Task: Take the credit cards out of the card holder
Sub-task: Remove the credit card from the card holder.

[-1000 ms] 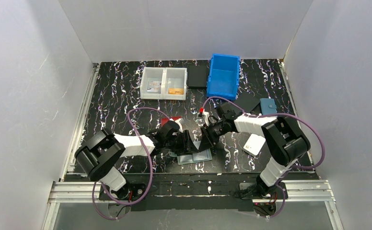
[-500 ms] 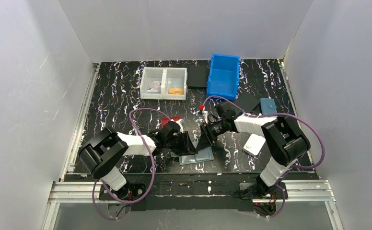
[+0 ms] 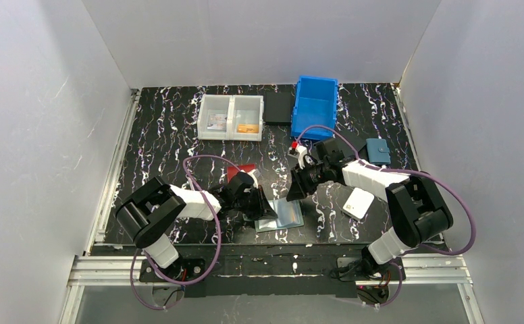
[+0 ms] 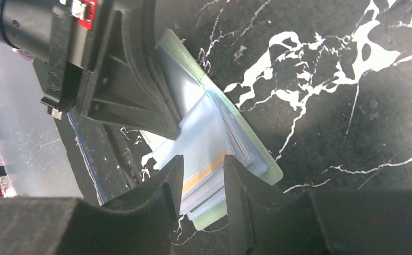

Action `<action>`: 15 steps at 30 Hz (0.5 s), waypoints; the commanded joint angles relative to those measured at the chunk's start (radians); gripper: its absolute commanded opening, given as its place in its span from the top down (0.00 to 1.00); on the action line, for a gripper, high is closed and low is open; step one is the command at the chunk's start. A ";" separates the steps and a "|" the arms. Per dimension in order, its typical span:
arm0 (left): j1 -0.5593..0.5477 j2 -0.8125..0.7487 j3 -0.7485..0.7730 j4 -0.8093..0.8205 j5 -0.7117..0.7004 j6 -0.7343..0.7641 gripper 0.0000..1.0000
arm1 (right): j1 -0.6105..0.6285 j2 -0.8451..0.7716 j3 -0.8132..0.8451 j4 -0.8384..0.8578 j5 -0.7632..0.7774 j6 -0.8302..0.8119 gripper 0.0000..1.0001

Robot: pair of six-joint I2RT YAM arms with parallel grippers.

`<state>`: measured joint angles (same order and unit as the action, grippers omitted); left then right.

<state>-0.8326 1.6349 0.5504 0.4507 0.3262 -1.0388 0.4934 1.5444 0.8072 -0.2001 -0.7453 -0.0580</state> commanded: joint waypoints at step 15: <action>-0.002 0.023 -0.052 -0.097 -0.079 0.019 1.00 | -0.001 0.039 0.014 -0.081 0.041 -0.076 0.62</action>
<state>-0.8330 1.6344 0.5380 0.4723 0.3229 -1.0498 0.4934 1.5587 0.8070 -0.2619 -0.6690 -0.1128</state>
